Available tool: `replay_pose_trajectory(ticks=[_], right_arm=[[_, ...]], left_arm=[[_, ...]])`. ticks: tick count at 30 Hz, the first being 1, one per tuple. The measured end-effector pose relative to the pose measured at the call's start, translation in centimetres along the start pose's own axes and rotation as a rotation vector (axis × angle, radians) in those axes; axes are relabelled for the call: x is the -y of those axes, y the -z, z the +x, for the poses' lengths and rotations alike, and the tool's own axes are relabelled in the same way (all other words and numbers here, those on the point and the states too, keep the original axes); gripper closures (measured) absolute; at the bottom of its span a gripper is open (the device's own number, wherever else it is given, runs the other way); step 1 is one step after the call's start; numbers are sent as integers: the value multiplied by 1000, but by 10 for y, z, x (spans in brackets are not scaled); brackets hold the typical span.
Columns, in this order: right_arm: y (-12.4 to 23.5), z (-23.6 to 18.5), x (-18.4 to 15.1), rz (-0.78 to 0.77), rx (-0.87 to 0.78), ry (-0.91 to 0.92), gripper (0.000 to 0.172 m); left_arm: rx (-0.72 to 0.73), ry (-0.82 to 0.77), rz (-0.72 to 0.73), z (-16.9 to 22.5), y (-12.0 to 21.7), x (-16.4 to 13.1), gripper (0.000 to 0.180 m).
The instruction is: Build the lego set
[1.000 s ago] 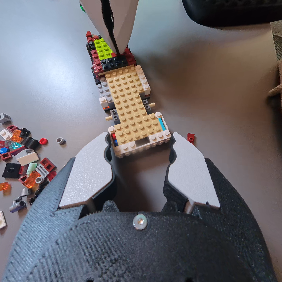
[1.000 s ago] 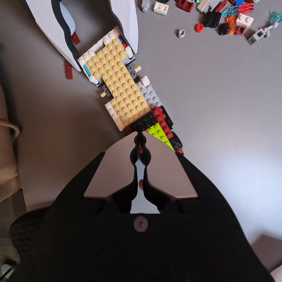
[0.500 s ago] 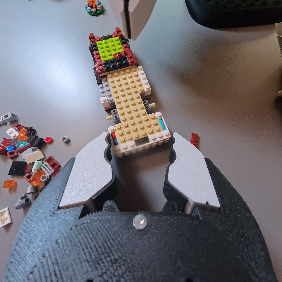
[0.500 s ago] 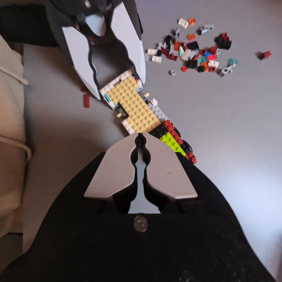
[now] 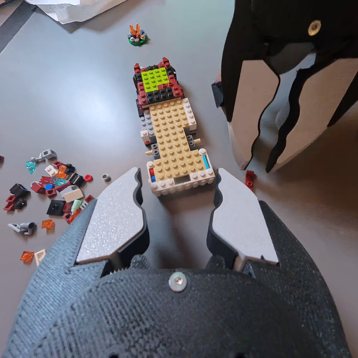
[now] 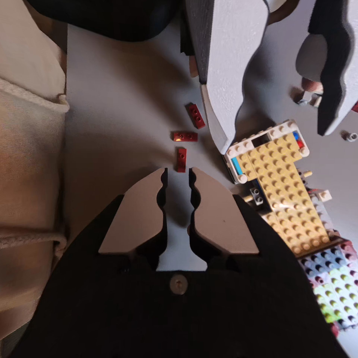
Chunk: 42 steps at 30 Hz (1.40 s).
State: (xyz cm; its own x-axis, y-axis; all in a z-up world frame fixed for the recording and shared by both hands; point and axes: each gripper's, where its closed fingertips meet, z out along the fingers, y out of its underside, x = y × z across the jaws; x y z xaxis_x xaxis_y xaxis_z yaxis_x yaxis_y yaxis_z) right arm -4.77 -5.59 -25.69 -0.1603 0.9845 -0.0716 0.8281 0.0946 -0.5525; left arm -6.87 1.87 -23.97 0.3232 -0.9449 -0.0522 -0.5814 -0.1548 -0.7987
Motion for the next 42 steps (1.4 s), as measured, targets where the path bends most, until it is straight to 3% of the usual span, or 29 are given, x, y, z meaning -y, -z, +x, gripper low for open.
replay_pose_trajectory(ticks=[7,10,14,17,26,42], right_arm=[[-7,3,-1,-84,-10,55,163],[21,17,-9,-10,-40,-13,164],[75,68,-33,66,-217,-190,164],[96,101,-49,100,-306,-305,164],[76,134,-61,66,-311,-472,164],[75,125,-53,117,-160,-548,156]], left_arm=[[0,-9,-24,3,-2,-3,106],[0,-13,-39,6,-4,-5,105],[11,-33,-79,6,-8,-11,106],[-1,-54,-85,12,-9,-9,110],[-59,-91,-46,30,-11,0,124],[-68,-97,-48,30,-12,-3,125]])
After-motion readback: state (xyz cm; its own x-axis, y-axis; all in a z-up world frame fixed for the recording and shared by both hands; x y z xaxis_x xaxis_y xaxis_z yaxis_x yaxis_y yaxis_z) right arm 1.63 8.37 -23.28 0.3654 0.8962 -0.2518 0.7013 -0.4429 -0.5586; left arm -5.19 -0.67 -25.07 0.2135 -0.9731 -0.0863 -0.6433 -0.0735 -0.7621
